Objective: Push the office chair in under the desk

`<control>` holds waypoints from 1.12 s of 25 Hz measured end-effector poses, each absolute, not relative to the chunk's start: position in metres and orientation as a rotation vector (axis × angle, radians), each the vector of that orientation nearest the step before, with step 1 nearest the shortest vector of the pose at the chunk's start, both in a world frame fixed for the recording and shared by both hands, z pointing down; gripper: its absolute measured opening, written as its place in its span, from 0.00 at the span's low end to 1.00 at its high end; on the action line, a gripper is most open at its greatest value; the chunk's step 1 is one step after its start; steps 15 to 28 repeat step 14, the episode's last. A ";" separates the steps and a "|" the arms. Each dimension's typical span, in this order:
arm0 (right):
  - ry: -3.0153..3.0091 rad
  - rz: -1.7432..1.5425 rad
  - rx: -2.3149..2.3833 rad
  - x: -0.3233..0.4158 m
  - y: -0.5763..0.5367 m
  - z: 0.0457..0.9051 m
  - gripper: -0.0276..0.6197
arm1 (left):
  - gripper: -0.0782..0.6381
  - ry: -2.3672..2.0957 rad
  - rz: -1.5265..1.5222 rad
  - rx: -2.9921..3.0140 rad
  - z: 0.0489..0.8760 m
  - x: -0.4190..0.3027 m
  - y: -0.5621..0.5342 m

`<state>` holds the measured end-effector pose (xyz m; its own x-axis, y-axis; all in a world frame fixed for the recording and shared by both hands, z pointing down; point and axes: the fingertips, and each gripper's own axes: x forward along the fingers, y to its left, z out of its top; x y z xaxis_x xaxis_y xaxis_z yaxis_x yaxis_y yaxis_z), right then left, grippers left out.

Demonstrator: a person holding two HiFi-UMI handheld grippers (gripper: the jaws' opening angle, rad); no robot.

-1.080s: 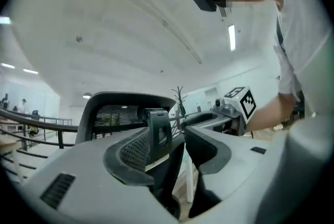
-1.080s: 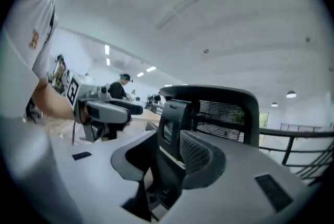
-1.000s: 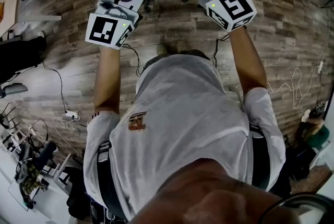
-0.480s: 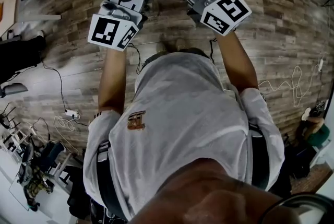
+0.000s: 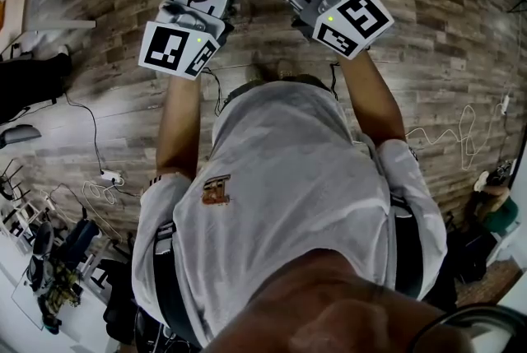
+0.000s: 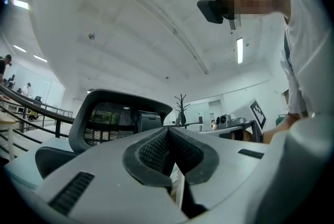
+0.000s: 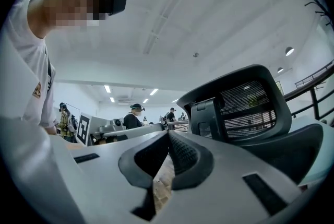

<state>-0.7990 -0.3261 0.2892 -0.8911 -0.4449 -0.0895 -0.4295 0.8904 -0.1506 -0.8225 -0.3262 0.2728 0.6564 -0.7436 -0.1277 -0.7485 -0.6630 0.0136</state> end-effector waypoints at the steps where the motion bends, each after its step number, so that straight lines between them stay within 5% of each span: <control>1: 2.936 -0.192 -0.682 -0.799 -0.326 0.289 0.09 | 0.13 1.272 0.192 -2.824 0.273 -0.823 -0.326; 28: 2.959 -0.191 -0.684 -0.802 -0.335 0.290 0.09 | 0.13 1.271 0.191 -2.827 0.274 -0.830 -0.334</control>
